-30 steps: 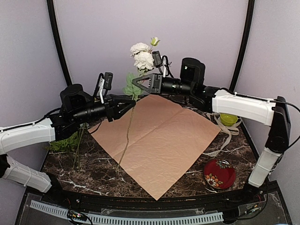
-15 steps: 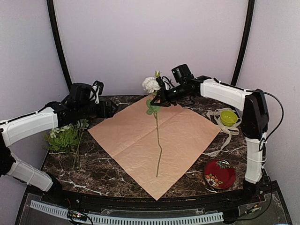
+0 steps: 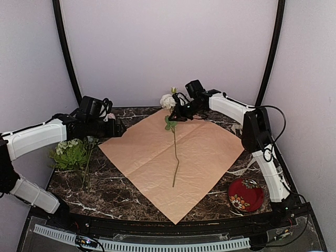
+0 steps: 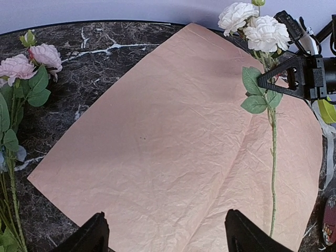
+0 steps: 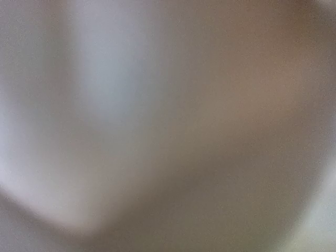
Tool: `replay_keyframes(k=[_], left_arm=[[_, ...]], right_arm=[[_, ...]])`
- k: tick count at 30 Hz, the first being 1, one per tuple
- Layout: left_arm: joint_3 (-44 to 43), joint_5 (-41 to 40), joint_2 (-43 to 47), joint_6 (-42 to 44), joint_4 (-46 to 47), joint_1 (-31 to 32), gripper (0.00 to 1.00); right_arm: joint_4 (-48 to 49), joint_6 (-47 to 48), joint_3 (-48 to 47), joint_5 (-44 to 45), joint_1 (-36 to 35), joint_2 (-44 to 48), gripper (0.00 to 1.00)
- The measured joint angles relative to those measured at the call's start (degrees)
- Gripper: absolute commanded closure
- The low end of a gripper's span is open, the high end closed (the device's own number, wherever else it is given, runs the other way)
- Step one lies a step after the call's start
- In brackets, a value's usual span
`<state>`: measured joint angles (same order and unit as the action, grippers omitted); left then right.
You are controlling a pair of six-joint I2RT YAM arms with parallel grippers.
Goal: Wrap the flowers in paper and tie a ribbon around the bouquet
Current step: Place the fake flower on the flattened wrapping paper.
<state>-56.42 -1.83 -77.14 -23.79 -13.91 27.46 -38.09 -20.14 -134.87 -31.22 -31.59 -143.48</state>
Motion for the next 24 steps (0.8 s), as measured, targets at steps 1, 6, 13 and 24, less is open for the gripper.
replay_keyframes(k=[1,6,13,24], left_arm=[[0.0,0.02,-0.11,0.0,-0.09,-0.22,0.23],[0.13,-1.07,-0.76,-0.33,-1.4,-1.07,0.22],[1.55,-5.92,-0.98,-2.36,-4.72,-4.98,0.25],[1.51,-11.34,-14.1,0.68,-9.27,-18.4,0.59]], right_arm=[[1.11,-0.52,0.39,-0.15,0.66,-0.42,0.75],[8.9,-0.42,1.22,-0.9,2.64,-1.95,0.41],[15.26,4.63,1.99,5.57,2.32,-2.95,0.43],[22.03,6.23,29.59,10.23,0.35,17.81,0.45]])
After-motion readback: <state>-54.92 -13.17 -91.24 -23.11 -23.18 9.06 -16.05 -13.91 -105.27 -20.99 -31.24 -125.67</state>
